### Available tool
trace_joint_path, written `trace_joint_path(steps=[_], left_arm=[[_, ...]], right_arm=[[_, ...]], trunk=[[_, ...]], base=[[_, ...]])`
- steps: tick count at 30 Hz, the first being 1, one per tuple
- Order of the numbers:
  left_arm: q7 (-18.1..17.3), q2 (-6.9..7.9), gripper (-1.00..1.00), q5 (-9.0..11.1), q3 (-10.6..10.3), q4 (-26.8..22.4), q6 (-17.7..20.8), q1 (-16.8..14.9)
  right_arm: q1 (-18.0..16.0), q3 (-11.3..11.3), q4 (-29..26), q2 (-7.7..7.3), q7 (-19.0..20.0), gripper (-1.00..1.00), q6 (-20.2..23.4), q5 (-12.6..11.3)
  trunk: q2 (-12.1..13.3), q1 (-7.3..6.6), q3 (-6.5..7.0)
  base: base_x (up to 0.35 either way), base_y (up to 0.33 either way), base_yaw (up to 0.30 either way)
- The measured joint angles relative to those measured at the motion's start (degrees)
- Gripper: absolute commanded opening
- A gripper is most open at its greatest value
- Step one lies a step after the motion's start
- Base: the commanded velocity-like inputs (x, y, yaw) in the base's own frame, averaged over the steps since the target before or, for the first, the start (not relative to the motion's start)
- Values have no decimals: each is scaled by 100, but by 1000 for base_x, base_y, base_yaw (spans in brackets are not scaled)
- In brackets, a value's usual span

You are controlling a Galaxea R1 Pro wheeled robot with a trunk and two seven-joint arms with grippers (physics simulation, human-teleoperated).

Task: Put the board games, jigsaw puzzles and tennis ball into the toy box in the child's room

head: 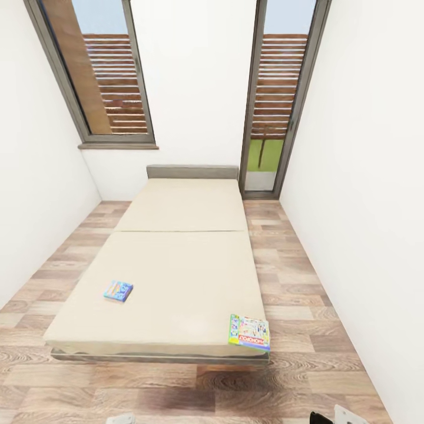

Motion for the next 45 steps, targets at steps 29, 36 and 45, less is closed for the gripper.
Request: trace_joint_path(steps=[29,36,45], left_arm=[[7,-108,100,-180,-1,131,-29,123],[7,-141,100,-198,0,131,-29,159],[8,-217,100,-211,0,131,-29,265]], right_arm=[[4,0,0,6,8,100,18,1],[2,0,0,6,9,100,18,1],[0,0,0,7,9,100,18,1]], trunk=[[0,0,167],[0,0,207],[0,0,259]], base=[[0,0,0],[0,0,0],[0,0,0]])
